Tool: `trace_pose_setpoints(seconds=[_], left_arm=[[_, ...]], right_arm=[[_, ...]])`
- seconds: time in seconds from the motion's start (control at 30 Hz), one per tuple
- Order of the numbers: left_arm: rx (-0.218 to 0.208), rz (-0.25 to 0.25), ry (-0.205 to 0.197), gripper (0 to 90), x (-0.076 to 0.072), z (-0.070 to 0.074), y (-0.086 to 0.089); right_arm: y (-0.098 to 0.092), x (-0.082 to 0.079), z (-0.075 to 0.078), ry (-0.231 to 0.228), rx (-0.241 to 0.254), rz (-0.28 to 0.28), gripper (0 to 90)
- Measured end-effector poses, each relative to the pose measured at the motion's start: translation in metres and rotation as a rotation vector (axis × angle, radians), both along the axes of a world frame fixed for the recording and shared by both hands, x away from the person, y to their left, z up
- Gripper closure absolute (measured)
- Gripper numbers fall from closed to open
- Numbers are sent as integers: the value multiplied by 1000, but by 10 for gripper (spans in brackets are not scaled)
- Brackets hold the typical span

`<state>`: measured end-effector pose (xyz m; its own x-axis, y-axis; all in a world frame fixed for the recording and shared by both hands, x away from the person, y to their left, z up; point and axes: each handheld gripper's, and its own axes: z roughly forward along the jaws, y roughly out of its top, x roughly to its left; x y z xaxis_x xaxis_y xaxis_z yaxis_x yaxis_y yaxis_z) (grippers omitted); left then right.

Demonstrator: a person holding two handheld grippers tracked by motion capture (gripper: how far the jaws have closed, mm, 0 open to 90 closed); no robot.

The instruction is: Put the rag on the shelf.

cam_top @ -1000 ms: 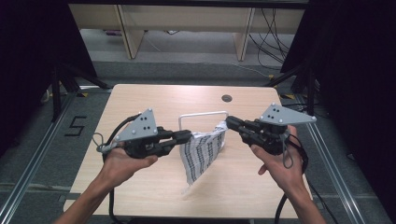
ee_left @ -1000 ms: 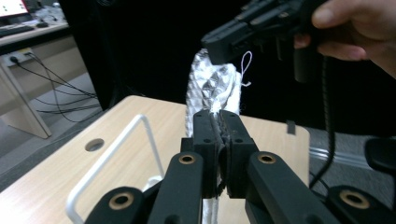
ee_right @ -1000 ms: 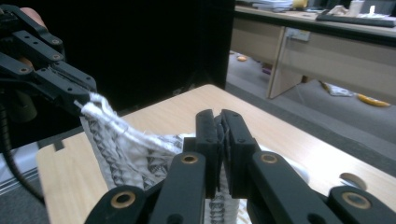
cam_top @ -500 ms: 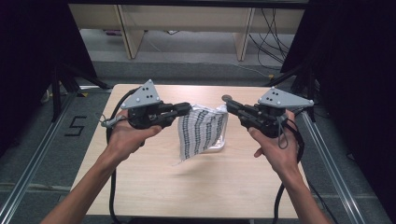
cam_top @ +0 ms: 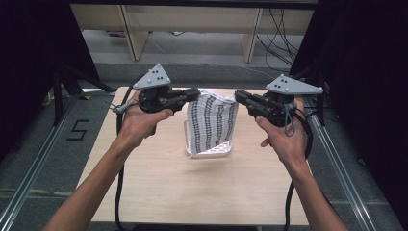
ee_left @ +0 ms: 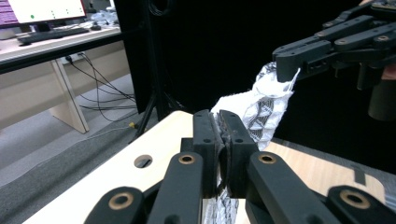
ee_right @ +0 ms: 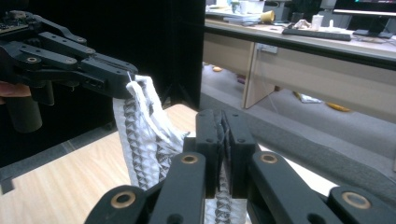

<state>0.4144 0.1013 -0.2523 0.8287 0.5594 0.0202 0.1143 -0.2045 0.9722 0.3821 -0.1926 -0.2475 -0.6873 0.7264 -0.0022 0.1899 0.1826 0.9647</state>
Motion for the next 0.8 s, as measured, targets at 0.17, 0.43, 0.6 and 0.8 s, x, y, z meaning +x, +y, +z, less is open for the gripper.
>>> trace_pose_setpoints(seconds=[0.17, 0.43, 0.6, 0.8], left_arm=[[-24, 34, 12, 857, 14, 4, 1], [-64, 102, 49, 856, 49, -7, 2], [-108, 173, 80, 854, 70, -17, 0], [-132, 229, 121, 849, 89, -27, -1]], right_arm=[[3, 15, 7, -2, -5, -12, 867], [11, 49, 6, 32, -14, -47, 866], [16, 74, -1, 46, -11, -60, 863], [22, 100, -14, 106, 0, -90, 862]])
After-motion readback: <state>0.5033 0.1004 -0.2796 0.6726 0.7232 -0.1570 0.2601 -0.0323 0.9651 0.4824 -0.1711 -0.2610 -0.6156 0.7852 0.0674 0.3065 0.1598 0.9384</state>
